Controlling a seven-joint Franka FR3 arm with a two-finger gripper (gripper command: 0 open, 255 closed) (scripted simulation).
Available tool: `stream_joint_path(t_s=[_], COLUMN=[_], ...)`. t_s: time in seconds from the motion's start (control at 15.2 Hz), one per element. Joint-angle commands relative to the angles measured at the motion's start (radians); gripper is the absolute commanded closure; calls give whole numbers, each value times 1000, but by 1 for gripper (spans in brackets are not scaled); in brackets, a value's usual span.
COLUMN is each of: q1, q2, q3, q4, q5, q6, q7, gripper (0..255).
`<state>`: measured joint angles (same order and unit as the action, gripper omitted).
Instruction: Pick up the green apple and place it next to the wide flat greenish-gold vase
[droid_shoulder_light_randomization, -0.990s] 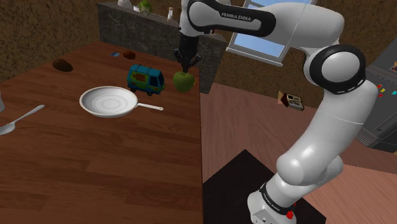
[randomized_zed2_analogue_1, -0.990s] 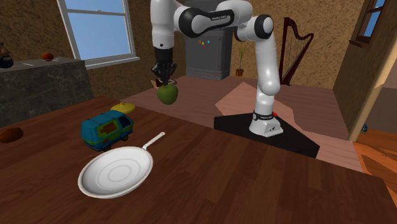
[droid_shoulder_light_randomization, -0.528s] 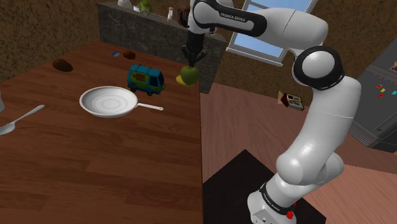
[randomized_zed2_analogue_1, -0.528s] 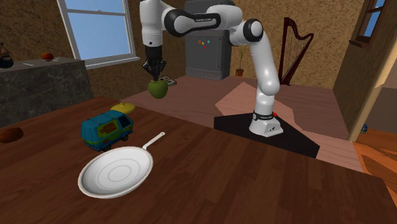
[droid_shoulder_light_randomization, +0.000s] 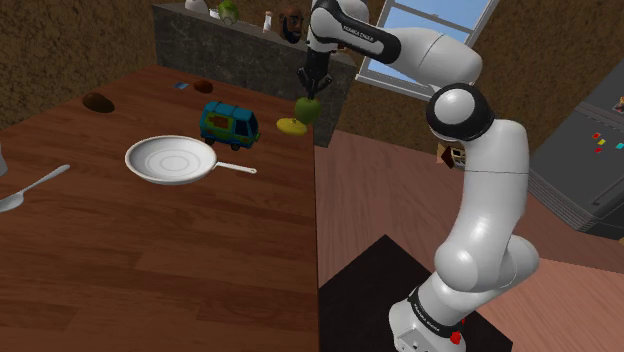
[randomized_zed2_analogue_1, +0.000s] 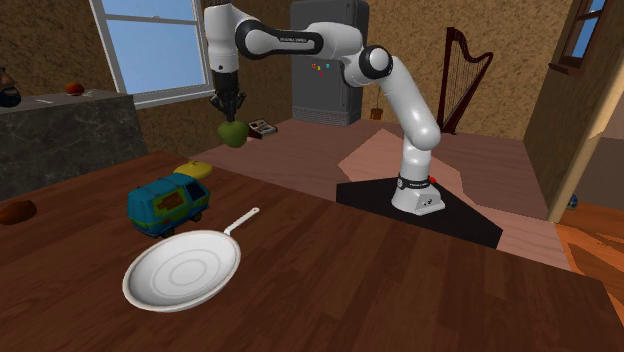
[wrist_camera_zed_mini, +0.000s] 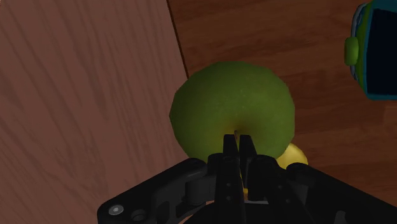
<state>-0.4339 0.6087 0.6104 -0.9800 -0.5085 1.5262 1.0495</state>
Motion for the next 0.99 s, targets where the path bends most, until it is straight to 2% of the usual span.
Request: stream_joint_path(t_s=[0.0, 0.07, 0.4, 0.92], q1=[40, 47, -9, -59], q2=[94, 107, 61, 31], q3=[-28, -32, -18, -11], q4=[174, 197, 38, -129], q5=[-33, -37, -19, -11], q6=[-63, -71, 29, 153], q7=[-56, -63, -32, 2], gripper=[255, 255, 255, 255])
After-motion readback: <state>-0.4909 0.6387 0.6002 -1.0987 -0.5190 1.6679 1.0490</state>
